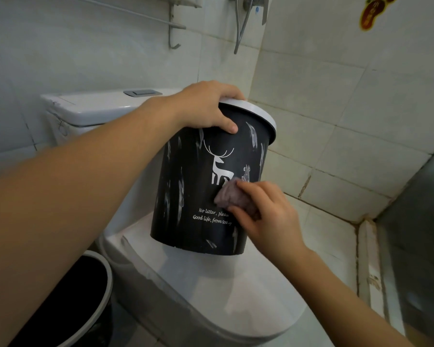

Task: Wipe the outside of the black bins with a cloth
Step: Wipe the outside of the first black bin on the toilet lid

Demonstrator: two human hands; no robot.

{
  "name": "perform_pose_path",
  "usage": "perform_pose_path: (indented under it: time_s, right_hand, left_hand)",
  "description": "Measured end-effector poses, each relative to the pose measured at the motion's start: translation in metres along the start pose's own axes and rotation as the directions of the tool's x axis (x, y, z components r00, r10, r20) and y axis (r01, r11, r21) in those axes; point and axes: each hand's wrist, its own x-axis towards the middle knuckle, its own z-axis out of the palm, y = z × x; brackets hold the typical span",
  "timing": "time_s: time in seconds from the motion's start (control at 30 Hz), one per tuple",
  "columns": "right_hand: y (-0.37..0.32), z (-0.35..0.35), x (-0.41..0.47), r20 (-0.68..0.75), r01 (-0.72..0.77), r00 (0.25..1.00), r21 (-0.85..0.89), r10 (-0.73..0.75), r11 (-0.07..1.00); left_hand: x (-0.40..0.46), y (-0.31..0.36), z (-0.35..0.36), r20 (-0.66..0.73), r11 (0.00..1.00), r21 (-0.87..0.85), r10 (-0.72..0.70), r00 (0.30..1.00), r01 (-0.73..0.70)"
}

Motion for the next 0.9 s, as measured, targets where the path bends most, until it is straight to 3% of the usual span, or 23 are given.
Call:
perform_pose_path:
  time_s: [0.07,0.17,0.3,0.37,0.5,0.73,0.9]
  right_hand:
    - [-0.001,0.0,0.001,0.003,-0.027,1.0,0.008,0.027,1.0]
    - [-0.002,-0.003,-0.017,0.117,0.162,0.979,0.032,-0.165,0.986]
    - [-0.005,-0.006,-0.036,0.256,0.371,0.893,0.05,-0.371,0.927]
    - [-0.007,-0.005,-0.03,0.223,0.361,0.909,0.006,-0.353,0.933]
    - [-0.014,-0.002,-0.011,0.081,0.207,0.976,-0.048,-0.203,0.977]
    - [-0.016,-0.004,-0.034,0.269,0.394,0.882,0.033,-0.388,0.919]
    - [-0.018,0.0,-0.016,0.08,0.173,0.982,-0.048,-0.169,0.984]
  left_hand:
    - [0.001,0.001,0.001,-0.004,1.0,0.013,0.003,1.0,-0.003]
    - [0.0,0.0,0.0,0.006,1.0,-0.004,-0.004,1.0,0.004]
    - [-0.002,-0.001,0.0,0.004,1.0,-0.023,-0.008,1.0,0.008]
    - [-0.002,0.0,0.0,0.005,1.0,-0.019,-0.005,1.0,0.005]
    - [-0.002,0.002,0.0,0.001,1.0,-0.009,-0.002,1.0,0.002]
    - [-0.004,0.003,-0.001,0.003,1.0,-0.008,0.0,1.0,0.0]
    - [-0.003,0.006,0.0,0.003,1.0,-0.004,-0.01,1.0,0.01]
